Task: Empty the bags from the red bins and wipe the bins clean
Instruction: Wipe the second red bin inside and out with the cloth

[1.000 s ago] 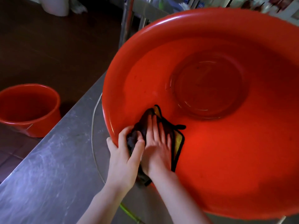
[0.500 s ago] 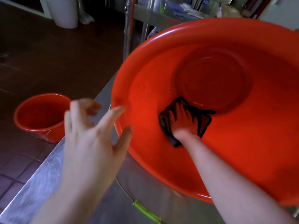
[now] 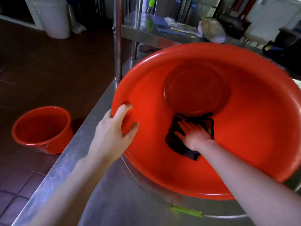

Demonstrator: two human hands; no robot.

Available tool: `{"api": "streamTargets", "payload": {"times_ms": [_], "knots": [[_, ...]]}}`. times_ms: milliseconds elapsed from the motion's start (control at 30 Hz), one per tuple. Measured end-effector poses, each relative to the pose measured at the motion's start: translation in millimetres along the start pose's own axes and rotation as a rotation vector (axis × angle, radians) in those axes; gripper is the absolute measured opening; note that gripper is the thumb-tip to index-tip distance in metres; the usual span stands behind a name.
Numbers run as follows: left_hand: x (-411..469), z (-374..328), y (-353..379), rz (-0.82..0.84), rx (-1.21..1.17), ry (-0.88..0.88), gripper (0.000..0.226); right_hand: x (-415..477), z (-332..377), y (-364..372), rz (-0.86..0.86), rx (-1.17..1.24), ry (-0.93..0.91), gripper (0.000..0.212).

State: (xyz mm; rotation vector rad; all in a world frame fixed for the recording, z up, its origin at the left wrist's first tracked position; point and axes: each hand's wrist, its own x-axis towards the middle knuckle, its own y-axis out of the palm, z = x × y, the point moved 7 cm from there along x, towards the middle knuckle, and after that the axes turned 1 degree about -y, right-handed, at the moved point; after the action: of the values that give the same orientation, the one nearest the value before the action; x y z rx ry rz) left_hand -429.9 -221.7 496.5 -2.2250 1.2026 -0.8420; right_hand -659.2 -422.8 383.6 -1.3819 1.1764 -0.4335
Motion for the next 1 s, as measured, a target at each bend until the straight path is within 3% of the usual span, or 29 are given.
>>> {"api": "streamTargets", "payload": {"times_ms": [233, 333, 400, 500, 567, 800, 1000], "knots": [[2.5, -15.6, -1.4, -0.079, -0.109, -0.08, 0.035, -6.4, -13.9, -16.6, 0.097, -0.092, -0.02, 0.065], [-12.3, -9.1, 5.0, -0.128, -0.141, -0.118, 0.035, -20.0, 2.7, -14.5, 0.141, -0.017, -0.003, 0.064], [-18.1, -1.8, 9.2, -0.155, -0.147, -0.132, 0.036, -38.3, 34.6, -12.0, 0.093, 0.117, -0.106, 0.066], [-23.1, 19.8, 15.4, -0.185, -0.203, -0.205, 0.032, -88.7, 101.8, -16.7, -0.122, 0.273, -0.367, 0.07], [-33.6, 40.4, 24.0, -0.195, -0.29, -0.288, 0.03, -104.1, 125.6, -16.4, -0.169, 0.309, -0.406, 0.071], [-83.9, 68.8, 65.6, -0.251, -0.445, -0.448, 0.042, -26.6, 98.8, -11.7, -0.213, 0.202, 0.099, 0.065], [-78.6, 81.7, 77.7, -0.291, -0.54, -0.494, 0.031, 43.0, 68.5, -30.2, -0.102, 0.106, 0.226, 0.064]]}}
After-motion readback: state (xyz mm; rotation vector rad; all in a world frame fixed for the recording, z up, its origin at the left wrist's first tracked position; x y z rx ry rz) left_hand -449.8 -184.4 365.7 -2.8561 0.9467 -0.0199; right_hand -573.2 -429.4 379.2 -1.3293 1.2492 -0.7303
